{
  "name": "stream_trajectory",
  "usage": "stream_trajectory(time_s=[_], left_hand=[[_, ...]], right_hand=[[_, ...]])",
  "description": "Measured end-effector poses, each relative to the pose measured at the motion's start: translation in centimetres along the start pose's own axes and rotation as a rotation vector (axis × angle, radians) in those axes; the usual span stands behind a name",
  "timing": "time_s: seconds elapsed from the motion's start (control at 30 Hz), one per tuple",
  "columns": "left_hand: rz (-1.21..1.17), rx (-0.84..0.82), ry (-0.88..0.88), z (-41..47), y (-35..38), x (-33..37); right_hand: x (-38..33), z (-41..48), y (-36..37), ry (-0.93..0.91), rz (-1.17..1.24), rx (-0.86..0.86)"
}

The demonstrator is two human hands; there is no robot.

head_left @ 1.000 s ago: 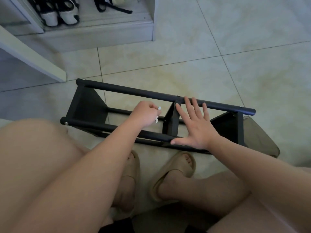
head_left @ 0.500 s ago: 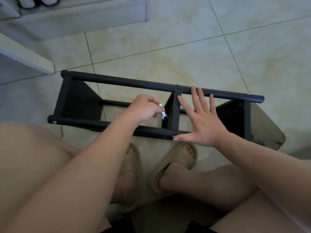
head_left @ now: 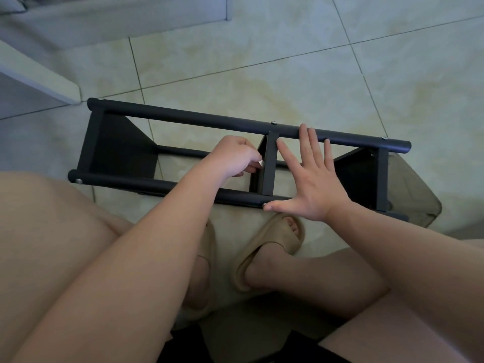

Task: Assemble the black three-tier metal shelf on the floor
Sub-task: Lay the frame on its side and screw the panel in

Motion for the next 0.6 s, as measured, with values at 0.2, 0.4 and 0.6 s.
stream_trajectory(time_s=[0.2, 0.4, 0.6], left_hand=[[-0.029, 0.03, -0.008, 0.31, -0.33, -0.08], [-0.027, 0.016, -0.027, 0.34, -0.24, -0.09], [0.003, -0.022, -0.037, 0.21, -0.21, -0.19]], right_hand=[[0.0, -0.02, -0.05, -0.001, -0.002, 0.0], [0.0, 0.0, -0.02, -0.005, -0.006, 0.001], [-0.06, -0.02, -0.04, -0.011, -0.004, 0.003]])
Point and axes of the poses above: each hand's wrist, its own z-axis towards the middle knuckle, its own y-axis out of the palm, x = y × z, the point moved 5 cm from there along z, towards the middle knuckle, and after that the axes turned 12 degrees about z, right-handed, at the moved point
